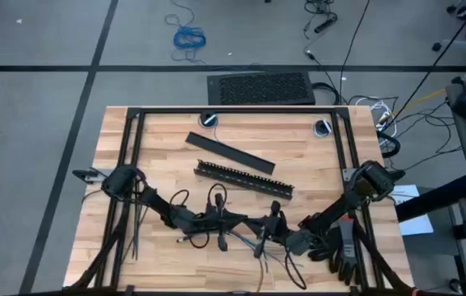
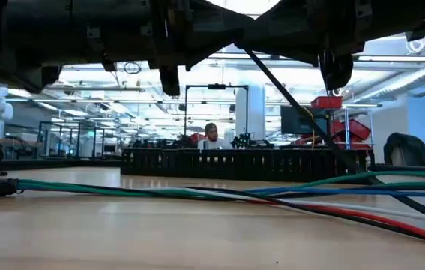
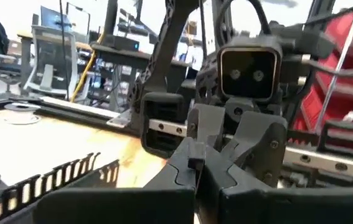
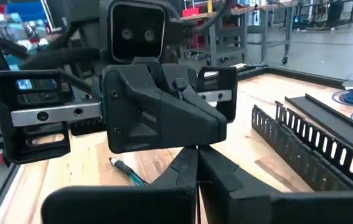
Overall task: Ziptie cables
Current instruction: Wrap the cable wires with the black zip tie
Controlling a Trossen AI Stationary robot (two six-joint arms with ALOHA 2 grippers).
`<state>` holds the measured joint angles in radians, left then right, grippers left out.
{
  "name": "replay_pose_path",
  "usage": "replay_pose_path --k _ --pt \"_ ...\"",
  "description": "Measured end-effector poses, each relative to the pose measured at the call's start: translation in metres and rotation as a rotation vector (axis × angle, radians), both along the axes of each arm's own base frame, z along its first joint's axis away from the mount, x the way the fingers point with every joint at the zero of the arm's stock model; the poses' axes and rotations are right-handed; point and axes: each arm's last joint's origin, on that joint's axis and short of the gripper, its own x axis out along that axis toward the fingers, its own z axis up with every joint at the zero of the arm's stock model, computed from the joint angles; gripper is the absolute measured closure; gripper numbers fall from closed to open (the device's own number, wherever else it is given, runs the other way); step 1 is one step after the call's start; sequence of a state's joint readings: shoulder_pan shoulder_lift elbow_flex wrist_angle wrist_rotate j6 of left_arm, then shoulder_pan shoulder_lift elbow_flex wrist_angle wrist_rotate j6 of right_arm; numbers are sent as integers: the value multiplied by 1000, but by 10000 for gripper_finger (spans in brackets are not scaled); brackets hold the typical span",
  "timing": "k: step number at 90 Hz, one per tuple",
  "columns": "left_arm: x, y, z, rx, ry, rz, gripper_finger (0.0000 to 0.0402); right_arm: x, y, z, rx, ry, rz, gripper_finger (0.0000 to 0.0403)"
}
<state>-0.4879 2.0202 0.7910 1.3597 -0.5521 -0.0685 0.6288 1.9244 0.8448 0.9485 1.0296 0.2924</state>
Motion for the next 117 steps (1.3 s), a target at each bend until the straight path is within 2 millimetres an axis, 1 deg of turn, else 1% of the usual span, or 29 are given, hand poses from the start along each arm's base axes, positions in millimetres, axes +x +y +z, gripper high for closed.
replay_pose_path --k 7,16,34,45,56,65,73,78,84,89,98,113,117 --pt "-2 1 10 45 80 10 401 1 -2 0 -5 7 -3 384" --pt "-7 2 22 89 173 27 401 3 -4 0 -19 15 -8 354" --pt "-25 -2 47 175 257 59 401 6 -10 2 -23 10 -32 284" --pt "-37 -2 59 216 309 79 401 6 -9 2 -23 11 -28 259" --pt "-47 -7 66 268 337 70 401 5 -9 7 -27 7 -1 255" --pt "-52 -9 72 306 338 55 402 5 -8 20 -3 -18 116 256" --pt "-57 -12 78 351 330 38 402 10 -9 32 23 -19 228 263" --pt "-58 -15 88 364 302 22 402 17 -13 37 6 35 245 269" --pt "-59 -19 101 356 263 2 402 27 -16 39 -41 146 228 276" --pt "-61 -21 107 362 252 -11 402 34 -19 42 -74 225 211 281" --pt "-61 -24 109 365 273 -28 402 44 -19 54 -111 272 202 284" --pt "-61 -24 108 324 301 -30 402 52 -14 75 -180 248 223 281" --pt "-61 -24 107 322 305 -30 402 54 -13 78 -185 254 240 281"
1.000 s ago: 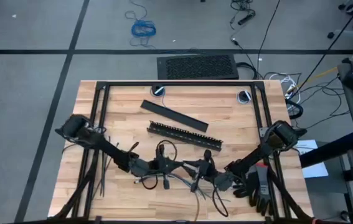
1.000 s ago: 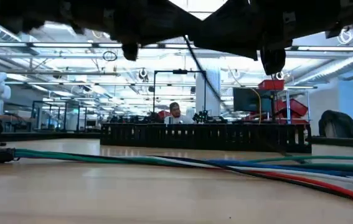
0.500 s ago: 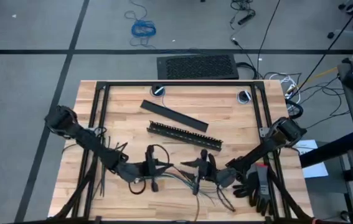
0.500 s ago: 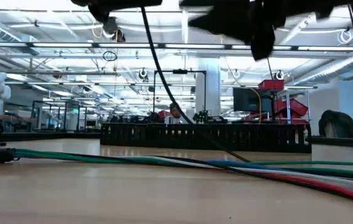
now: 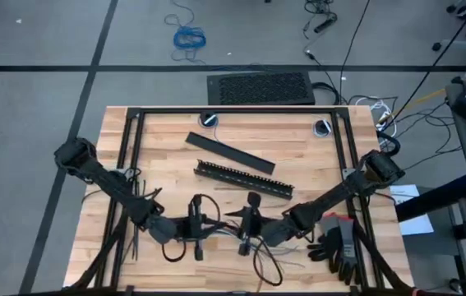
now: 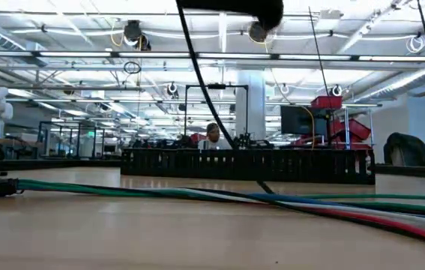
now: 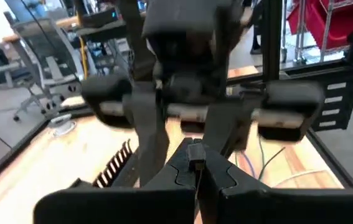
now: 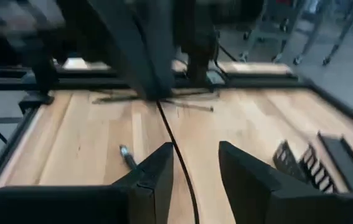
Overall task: Ziptie cables
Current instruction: Wrap the cable wires with the black zip tie
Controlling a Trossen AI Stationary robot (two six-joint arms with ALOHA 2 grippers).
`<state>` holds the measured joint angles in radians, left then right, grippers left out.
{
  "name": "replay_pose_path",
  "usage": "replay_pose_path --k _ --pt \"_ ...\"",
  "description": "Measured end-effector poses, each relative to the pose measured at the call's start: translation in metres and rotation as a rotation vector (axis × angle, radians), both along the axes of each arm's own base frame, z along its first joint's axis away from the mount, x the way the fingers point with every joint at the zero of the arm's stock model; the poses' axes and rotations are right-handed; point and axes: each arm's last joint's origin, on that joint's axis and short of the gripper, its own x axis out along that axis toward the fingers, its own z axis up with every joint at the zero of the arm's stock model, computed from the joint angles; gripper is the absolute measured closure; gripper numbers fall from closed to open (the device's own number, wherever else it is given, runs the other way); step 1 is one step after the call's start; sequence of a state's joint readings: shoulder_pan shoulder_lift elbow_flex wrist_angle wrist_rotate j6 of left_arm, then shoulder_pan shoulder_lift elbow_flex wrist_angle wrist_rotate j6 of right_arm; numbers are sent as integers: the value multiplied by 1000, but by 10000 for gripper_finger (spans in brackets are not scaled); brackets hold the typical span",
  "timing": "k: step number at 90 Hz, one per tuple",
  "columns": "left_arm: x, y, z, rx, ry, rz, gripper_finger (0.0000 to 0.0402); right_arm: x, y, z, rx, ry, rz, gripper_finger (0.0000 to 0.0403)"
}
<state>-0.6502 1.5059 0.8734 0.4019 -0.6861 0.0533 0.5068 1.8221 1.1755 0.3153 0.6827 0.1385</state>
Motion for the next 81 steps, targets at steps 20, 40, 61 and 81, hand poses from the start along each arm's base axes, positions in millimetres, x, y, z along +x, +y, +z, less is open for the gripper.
replay_pose_path --k 20,40,61,81 --pt "0 1 1 -20 -9 26 402 5 -6 0 35 29 44 341" --pt "0 2 2 -17 -28 89 400 5 -7 0 68 9 -4 401" --pt "-1 4 -1 -32 -27 118 344 4 -9 -2 177 -78 -80 402" --pt "-3 3 -2 -21 -30 153 267 1 -11 -6 198 -143 -28 403"
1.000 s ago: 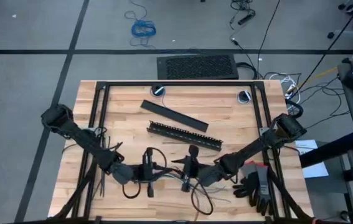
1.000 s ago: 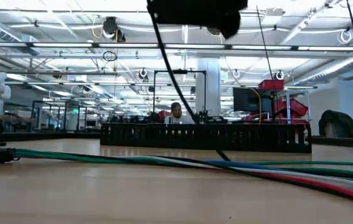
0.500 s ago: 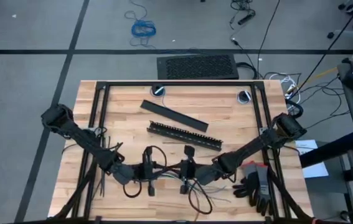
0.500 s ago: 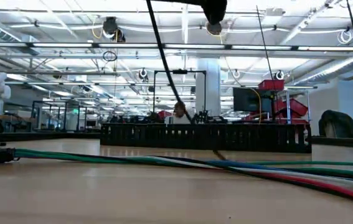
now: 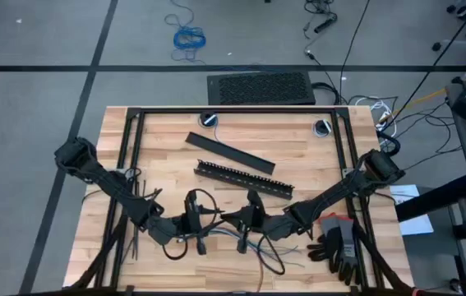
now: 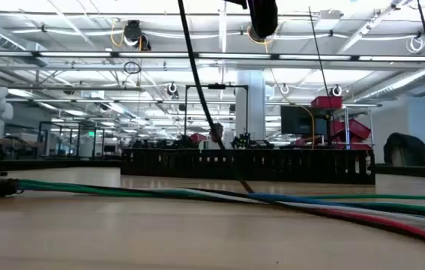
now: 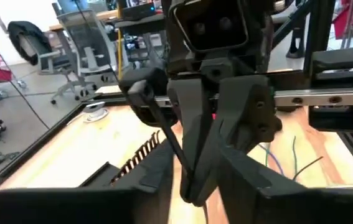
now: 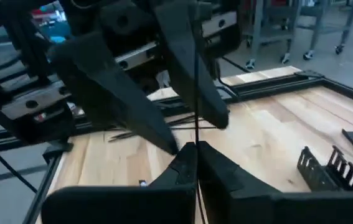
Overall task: Ziptie cables
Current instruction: Wrap the cable wires with the black zip tie
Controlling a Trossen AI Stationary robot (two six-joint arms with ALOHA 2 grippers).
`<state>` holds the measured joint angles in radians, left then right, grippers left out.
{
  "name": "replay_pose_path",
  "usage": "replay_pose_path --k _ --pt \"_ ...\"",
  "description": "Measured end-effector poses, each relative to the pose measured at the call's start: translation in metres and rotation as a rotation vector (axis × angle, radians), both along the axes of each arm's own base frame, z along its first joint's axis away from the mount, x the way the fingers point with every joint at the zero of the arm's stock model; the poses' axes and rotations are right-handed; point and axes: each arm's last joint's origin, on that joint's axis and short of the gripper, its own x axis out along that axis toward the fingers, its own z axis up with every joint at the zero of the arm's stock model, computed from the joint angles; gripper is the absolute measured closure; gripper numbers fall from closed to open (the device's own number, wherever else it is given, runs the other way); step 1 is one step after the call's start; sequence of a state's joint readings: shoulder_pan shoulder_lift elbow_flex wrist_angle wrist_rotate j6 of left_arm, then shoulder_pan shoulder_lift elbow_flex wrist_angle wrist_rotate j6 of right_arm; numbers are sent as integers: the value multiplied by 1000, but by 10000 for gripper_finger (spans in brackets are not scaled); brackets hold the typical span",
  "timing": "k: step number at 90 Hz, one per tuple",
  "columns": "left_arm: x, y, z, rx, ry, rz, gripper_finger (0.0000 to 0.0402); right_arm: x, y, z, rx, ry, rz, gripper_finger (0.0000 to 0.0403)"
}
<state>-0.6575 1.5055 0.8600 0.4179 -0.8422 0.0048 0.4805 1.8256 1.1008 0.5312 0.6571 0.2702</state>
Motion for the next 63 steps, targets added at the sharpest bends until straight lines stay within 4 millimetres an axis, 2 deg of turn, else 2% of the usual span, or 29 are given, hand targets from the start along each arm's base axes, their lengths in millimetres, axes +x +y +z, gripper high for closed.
replay_pose_path --k 13,29,46,63 --pt "0 2 1 10 -16 78 242 0 0 -1 2 6 28 403" --pt "0 2 4 -13 -46 85 249 0 0 -1 2 7 28 403" --pt "0 2 4 -22 -46 72 302 0 0 0 2 -1 25 403" --pt "0 1 4 -20 -45 63 386 1 0 2 -6 -15 23 403"
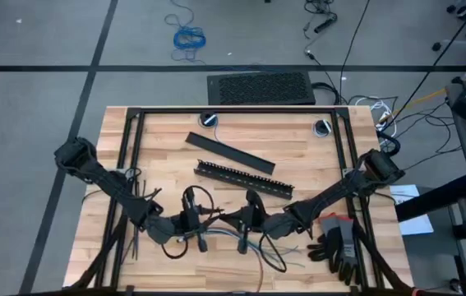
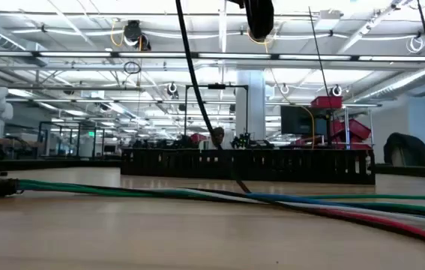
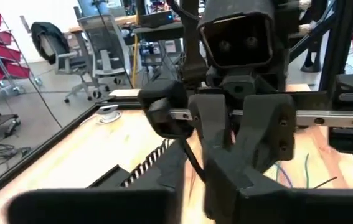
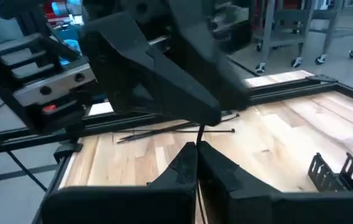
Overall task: Ziptie cables
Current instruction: Wrap the cable wires with the black zip tie
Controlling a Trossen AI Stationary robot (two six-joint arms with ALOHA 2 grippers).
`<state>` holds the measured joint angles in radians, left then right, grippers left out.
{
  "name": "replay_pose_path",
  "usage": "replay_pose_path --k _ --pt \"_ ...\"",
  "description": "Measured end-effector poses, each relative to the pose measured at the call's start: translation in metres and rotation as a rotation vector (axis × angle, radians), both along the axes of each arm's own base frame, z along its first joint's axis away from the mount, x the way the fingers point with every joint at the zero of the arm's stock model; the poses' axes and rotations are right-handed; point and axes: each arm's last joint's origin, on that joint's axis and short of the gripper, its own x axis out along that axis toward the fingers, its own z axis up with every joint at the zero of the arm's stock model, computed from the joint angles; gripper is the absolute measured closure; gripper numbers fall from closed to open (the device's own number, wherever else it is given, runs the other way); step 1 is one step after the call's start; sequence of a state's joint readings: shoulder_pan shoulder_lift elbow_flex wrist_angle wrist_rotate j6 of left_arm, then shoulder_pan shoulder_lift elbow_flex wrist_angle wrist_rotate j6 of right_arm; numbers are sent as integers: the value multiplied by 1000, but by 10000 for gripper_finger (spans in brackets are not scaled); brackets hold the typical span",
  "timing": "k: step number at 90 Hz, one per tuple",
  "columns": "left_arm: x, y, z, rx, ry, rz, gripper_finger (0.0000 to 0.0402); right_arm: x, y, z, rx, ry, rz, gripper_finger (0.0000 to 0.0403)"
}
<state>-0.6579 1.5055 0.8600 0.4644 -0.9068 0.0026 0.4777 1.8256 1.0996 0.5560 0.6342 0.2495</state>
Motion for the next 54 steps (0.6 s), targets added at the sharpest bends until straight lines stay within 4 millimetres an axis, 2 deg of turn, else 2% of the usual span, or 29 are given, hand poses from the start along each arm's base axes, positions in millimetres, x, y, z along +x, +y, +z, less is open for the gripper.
replay_pose_path --k 37,54 --pt "0 1 0 -14 -4 32 399 0 0 -1 0 13 -4 402" --pt "-6 2 -2 49 64 24 400 -8 12 -1 -155 27 -54 376"
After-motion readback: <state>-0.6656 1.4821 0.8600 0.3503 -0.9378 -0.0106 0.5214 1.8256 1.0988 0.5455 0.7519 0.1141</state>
